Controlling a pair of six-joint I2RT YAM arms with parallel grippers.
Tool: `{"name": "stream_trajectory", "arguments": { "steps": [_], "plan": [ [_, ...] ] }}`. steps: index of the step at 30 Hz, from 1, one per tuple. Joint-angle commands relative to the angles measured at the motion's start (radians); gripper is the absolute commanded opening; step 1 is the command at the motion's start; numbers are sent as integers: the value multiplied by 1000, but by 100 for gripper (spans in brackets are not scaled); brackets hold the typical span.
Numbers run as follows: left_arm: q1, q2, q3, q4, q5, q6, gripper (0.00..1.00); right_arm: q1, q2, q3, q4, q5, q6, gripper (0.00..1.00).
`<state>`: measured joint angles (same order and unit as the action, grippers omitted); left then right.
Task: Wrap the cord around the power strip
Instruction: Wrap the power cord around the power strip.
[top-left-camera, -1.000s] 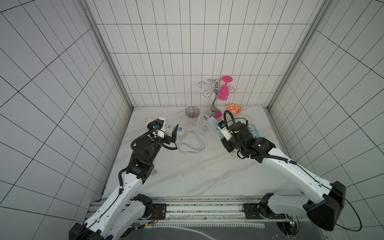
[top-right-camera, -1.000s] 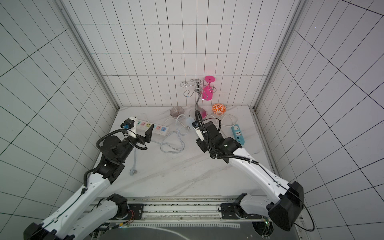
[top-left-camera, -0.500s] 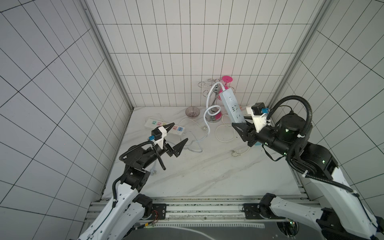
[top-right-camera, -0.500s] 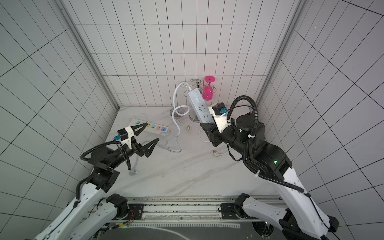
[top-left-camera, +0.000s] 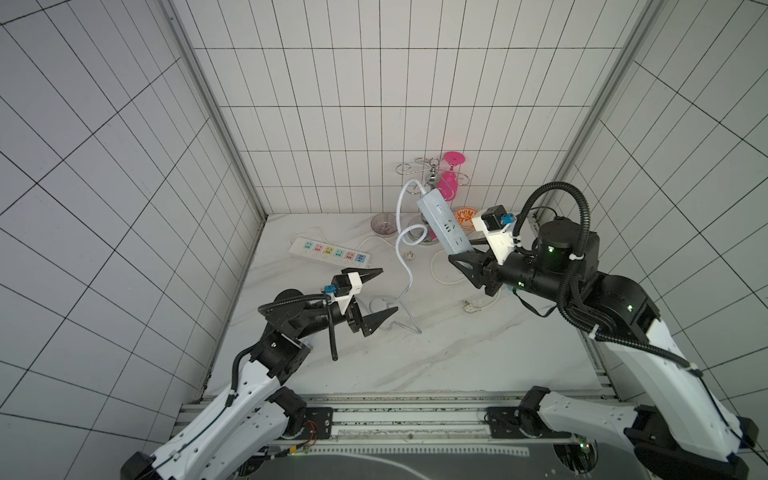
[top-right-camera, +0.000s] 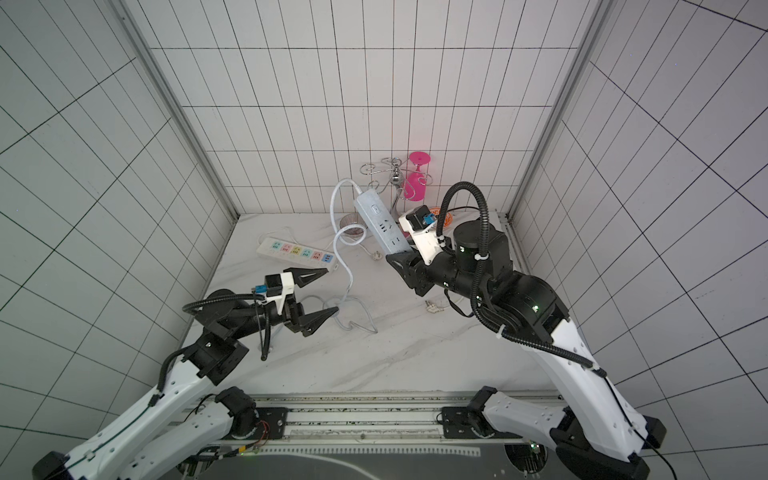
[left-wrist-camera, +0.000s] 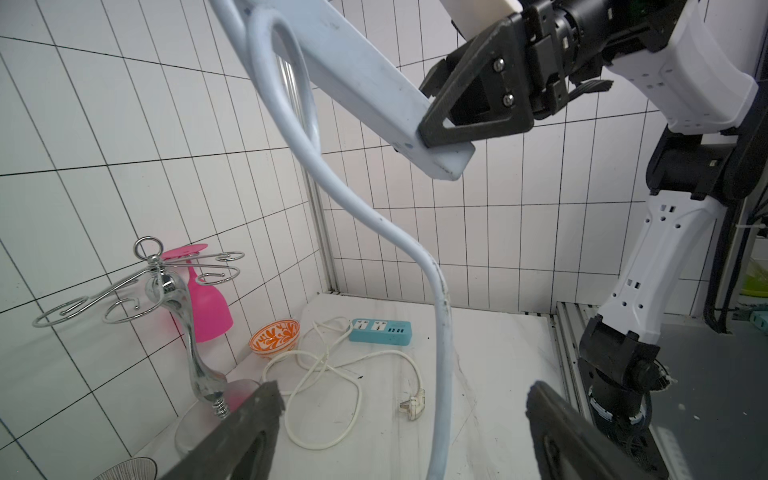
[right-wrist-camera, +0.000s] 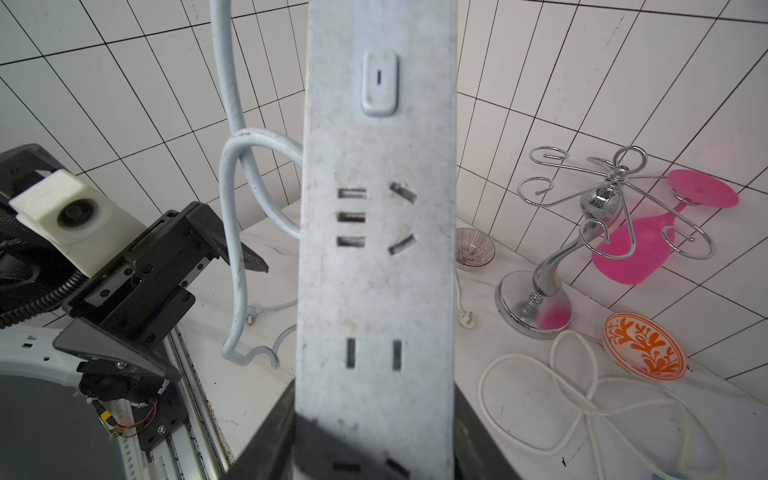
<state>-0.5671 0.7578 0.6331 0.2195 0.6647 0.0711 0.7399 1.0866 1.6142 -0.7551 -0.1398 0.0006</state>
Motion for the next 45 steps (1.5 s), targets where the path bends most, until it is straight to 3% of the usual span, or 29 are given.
{"name": "stream_trajectory", "arguments": {
  "steps": [1, 12, 20, 26, 27, 29, 36, 45],
  "plan": [
    [-31, 13, 31, -102, 20, 86, 90, 0, -9, 94, 48, -18, 20, 0],
    [-54, -12, -25, -161, -83, 157, 85, -1, 30, 174, 31, -59, 12, 0],
    [-54, 17, -26, -163, -112, 165, 70, -1, 19, 180, 32, -98, 13, 0],
    [-53, 11, -24, -185, -128, 175, 38, -1, -8, 153, 46, -108, 15, 0],
    [-53, 12, -21, -192, -122, 179, 29, -1, -12, 149, 54, -112, 18, 0],
    [-53, 15, -12, -212, -111, 190, 0, -1, -19, 145, 65, -115, 19, 0],
    [-54, 3, -1, -258, -81, 183, 0, -1, 28, 208, 96, -80, -16, 0],
    [-63, 37, 19, -389, -63, 225, 0, -5, 185, 577, 101, 6, -106, 0]
  ]
}}
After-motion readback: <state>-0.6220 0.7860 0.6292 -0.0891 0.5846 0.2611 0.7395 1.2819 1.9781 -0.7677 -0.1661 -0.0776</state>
